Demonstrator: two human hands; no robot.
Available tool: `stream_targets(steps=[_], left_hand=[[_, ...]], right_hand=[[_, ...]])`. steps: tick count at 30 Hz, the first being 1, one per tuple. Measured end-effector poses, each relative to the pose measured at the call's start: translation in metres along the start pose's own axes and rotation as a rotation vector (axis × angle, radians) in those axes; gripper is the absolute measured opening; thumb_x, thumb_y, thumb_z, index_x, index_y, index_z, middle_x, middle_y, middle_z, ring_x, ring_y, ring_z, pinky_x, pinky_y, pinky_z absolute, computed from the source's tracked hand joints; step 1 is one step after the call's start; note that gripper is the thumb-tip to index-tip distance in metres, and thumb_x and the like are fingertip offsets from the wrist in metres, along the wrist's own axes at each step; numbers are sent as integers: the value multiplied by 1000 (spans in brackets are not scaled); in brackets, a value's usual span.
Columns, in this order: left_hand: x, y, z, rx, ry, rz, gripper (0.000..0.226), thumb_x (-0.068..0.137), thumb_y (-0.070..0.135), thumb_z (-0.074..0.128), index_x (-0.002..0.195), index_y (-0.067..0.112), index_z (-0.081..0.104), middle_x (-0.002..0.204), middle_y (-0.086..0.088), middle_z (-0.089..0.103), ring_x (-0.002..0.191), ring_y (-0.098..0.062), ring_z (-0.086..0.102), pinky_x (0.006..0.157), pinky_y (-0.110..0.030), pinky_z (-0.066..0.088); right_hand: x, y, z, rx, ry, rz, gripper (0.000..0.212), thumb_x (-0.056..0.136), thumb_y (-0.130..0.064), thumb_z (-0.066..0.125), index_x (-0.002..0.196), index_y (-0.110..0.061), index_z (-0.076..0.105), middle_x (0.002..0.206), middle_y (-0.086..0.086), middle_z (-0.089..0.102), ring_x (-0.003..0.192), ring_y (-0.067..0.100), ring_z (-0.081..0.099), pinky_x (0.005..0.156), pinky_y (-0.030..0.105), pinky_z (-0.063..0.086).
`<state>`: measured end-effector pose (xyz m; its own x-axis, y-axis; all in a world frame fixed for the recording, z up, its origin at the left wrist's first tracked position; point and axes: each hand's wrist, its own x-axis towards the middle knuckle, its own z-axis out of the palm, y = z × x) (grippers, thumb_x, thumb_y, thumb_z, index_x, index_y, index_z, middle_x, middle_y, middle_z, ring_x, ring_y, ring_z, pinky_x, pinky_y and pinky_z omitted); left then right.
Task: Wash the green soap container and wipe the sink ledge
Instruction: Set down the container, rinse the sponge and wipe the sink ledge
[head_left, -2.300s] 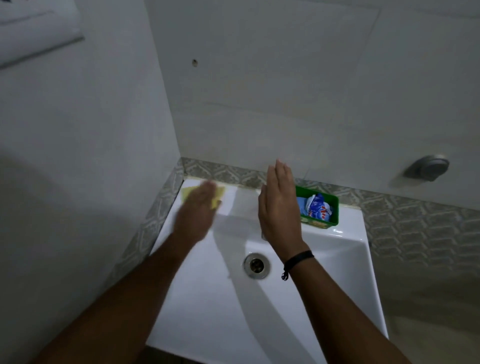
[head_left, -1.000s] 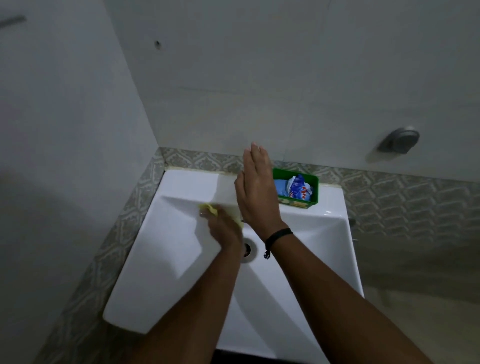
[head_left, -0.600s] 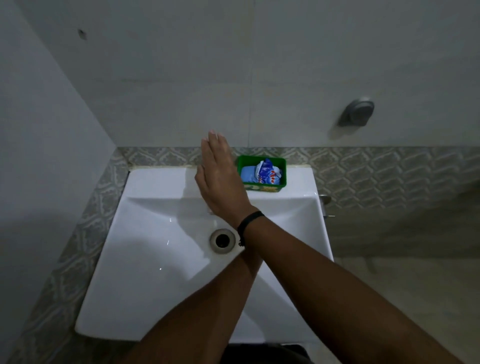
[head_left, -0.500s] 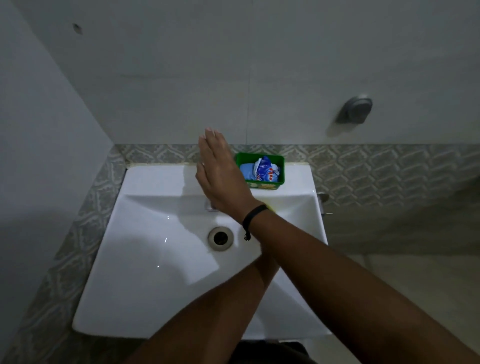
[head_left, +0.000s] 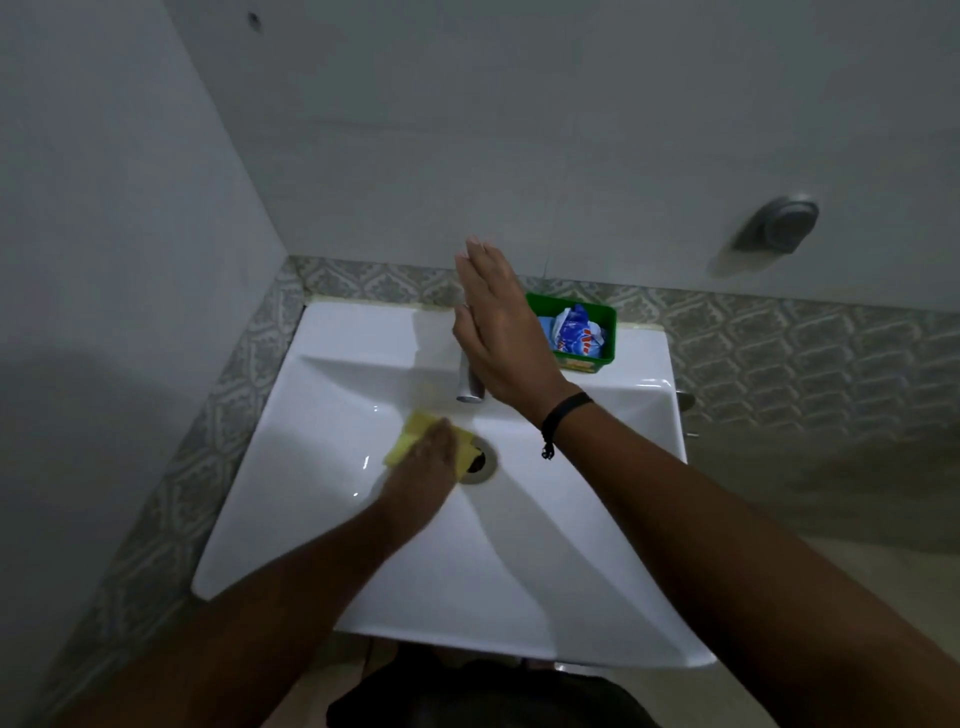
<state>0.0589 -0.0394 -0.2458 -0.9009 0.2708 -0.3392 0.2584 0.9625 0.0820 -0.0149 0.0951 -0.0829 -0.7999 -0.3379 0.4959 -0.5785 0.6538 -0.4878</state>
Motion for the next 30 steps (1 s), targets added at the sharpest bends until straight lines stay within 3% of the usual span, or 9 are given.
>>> stream_targets(steps=[3,6,11,14,17,21,24,27,30], left_hand=[[-17,-2,-25,43,32,-185,40,42,18,68,77,1,78,84,-20,75,80,-24,74,71,-27,57],[-31,20,-61,3,-258,-286,40,80,14,56,112,-9,65,119,-31,61,116,-37,59,98,-35,47],[-24,68,-66,-770,-276,-324,34,98,0,38,129,-11,47,135,-26,50,122,-34,50,91,-32,43],[-16,83,-75,-1461,-305,-610,22,89,-14,40,103,-9,55,102,-22,56,91,-28,54,72,-31,51],[-18,50,-98,-1857,-16,-722,24,84,-20,35,79,-4,52,75,-17,50,66,-27,53,47,-28,52],[-20,-20,-128,-1597,683,-768,15,74,-4,48,73,1,61,70,-14,59,67,-26,58,59,-30,46],[-22,-46,-151,-1217,987,-747,31,86,-5,42,105,-3,67,101,-22,68,95,-33,64,74,-31,47],[-5,-61,-158,-1006,1042,-657,49,86,-13,37,130,-1,55,125,-23,60,117,-34,56,94,-27,40],[18,-57,-138,-829,764,-533,56,87,-12,39,141,3,44,134,-24,53,125,-37,49,104,-38,35]], right_hand=[[-2,-1,2,51,52,39,48,92,-8,42,137,7,41,147,25,35,140,38,25,114,16,4],[-1,-6,5,108,102,88,47,92,-6,43,137,5,43,148,21,36,140,35,26,114,16,7],[-2,-9,6,113,143,95,45,91,-5,42,135,4,45,146,20,39,139,33,29,114,14,8],[-2,-9,5,106,132,94,46,91,-6,41,136,2,45,147,18,39,140,31,28,114,11,7],[-2,-9,5,102,122,94,47,91,-6,42,138,1,44,148,16,38,141,29,27,113,11,6],[-3,-10,6,109,124,109,48,91,-7,41,138,-1,44,149,14,38,141,27,26,114,13,9],[-4,-11,5,103,122,112,48,92,-9,41,139,-2,43,149,13,37,142,25,25,114,18,11],[-4,-11,4,106,126,112,48,92,-9,41,139,-3,43,149,12,37,142,24,25,115,22,14],[-5,-12,5,108,128,115,48,92,-9,41,139,-4,43,149,11,37,142,23,25,115,27,16]])
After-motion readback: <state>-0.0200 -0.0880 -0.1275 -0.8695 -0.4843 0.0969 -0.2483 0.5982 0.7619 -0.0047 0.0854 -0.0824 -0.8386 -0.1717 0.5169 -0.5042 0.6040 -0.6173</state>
